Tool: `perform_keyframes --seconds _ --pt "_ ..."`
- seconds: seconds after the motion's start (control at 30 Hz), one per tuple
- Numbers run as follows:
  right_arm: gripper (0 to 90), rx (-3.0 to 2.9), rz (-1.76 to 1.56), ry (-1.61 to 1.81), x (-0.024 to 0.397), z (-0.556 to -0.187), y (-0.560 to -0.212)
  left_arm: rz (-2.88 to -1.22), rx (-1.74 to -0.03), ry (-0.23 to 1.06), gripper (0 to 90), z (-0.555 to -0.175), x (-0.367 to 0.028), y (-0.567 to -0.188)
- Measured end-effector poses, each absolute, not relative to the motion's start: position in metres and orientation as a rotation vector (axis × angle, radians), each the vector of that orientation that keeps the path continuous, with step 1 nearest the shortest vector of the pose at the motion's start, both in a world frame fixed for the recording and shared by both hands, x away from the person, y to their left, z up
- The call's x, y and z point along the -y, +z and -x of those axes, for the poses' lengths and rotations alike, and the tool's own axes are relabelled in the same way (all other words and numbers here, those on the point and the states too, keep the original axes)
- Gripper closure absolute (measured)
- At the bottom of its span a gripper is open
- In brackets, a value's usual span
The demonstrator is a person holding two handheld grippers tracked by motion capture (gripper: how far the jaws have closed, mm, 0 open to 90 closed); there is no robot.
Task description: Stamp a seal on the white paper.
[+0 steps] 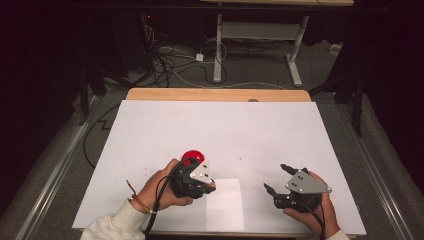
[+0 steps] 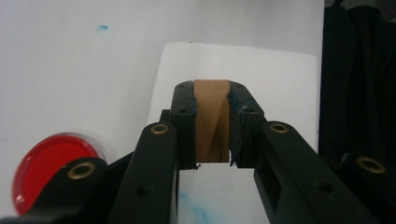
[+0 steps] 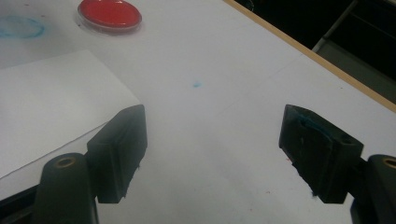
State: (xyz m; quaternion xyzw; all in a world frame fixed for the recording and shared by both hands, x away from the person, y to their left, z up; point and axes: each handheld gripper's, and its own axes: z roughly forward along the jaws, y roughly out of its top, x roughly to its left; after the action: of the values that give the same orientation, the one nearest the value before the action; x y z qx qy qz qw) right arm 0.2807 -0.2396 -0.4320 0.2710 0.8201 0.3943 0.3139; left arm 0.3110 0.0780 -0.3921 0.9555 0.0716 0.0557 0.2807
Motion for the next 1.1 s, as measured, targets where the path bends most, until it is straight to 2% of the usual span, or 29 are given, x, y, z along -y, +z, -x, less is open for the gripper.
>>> perform_keyframes --seconds 0.73,1.1 --pt "24.4 -2.181 -0.718 1.013 0.239 -0.281 -0.434 -2.702 -0.088 0.011 73.6 -0.305 -0.04 -0.428" --pt "24.6 -2.184 -0.716 1.012 0.239 -0.281 -0.434 -2.738 -0.1 0.002 73.5 -0.31 -0.031 -0.436"
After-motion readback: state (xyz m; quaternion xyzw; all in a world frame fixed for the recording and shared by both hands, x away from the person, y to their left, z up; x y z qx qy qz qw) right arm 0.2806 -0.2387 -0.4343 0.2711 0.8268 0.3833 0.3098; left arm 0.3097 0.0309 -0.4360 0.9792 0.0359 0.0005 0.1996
